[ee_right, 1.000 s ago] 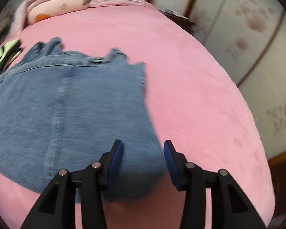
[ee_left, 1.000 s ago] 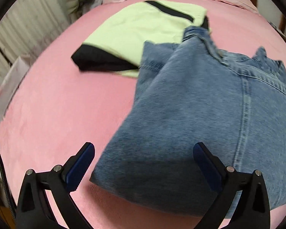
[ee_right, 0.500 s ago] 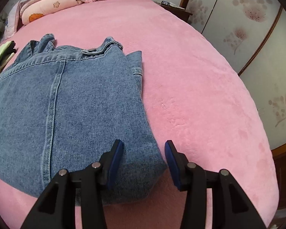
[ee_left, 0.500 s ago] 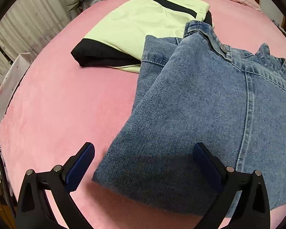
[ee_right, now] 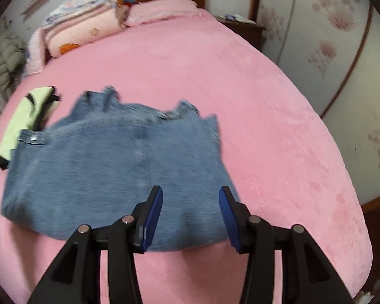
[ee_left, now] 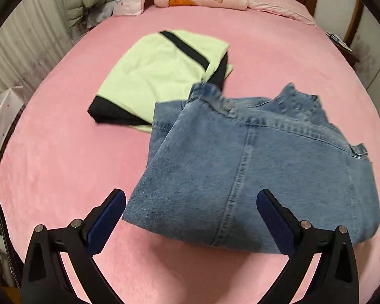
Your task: Fold large clothes
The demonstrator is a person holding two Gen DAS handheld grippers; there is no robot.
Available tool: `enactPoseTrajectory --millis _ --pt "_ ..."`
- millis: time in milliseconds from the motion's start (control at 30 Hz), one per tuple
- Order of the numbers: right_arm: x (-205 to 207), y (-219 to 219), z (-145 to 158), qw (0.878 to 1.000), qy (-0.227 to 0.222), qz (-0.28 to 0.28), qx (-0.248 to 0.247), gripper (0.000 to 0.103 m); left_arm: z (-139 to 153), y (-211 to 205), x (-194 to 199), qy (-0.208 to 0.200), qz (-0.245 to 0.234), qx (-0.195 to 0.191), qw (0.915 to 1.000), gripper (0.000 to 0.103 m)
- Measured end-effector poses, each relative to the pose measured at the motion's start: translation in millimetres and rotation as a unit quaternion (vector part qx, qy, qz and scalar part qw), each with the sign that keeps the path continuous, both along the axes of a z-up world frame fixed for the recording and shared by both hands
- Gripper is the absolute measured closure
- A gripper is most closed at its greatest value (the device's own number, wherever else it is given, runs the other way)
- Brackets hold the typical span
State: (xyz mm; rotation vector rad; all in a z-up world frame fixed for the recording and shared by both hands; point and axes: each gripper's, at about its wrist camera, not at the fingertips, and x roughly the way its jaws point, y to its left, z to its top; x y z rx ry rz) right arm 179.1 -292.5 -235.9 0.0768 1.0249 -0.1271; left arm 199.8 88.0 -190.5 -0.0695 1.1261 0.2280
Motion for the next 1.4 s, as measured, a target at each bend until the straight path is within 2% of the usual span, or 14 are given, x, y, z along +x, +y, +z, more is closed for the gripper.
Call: enactPoseTrajectory --millis 133,300,500,633,767,933,1067,1167,1267,1400 --pt "-9.1 25.9 30.4 0.999 -0.033 0.033 0.011 0.057 22.6 -8.3 -8.4 -0.024 -0.009 -0.019 0.9995 0.000" --pt "-16.1 54.9 60.7 0.995 -0.070 0.065 0.041 0.057 37.2 -12.8 -25.0 -0.030 -0.012 -0.097 0.9948 0.000" --pt "-22.3 87.1 74.8 0.989 -0.100 0.086 0.064 0.057 40.2 -17.4 -46.5 -0.047 -0.025 -0.153 0.9868 0.000" --pt "-28.1 107.8 72.3 0.987 -0.112 0.098 0.066 0.057 16.2 -11.7 -60.2 -0.032 -0.025 -0.225 0.9735 0.000" --pt "-32.9 131.9 57.8 0.985 -0.113 0.120 0.047 0.057 -31.2 0.9 -71.3 -0.007 -0.006 -0.259 0.9659 0.000" --pt "-36.4 153.8 25.1 0.985 -0.106 0.135 0.035 0.057 -93.8 23.9 -79.3 -0.020 0.019 -0.302 0.9529 0.001" --pt "-35.1 166.2 -3.0 0.985 -0.090 0.140 0.037 0.057 -134.2 43.1 -74.3 -0.046 0.049 -0.342 0.9374 0.002" --pt "-35.6 174.7 -20.9 0.986 -0.086 0.141 0.039 0.057 -144.8 51.2 -65.3 -0.082 0.053 -0.356 0.9292 0.002" --pt "-37.5 178.3 -32.2 0.985 -0.088 0.140 0.041 0.057 -147.2 57.4 -48.5 -0.119 0.045 -0.354 0.9265 0.002" --pt "-36.7 180.4 -46.2 0.986 -0.089 0.137 0.041 0.057 -149.8 70.3 -27.5 -0.143 0.054 -0.364 0.9185 0.002"
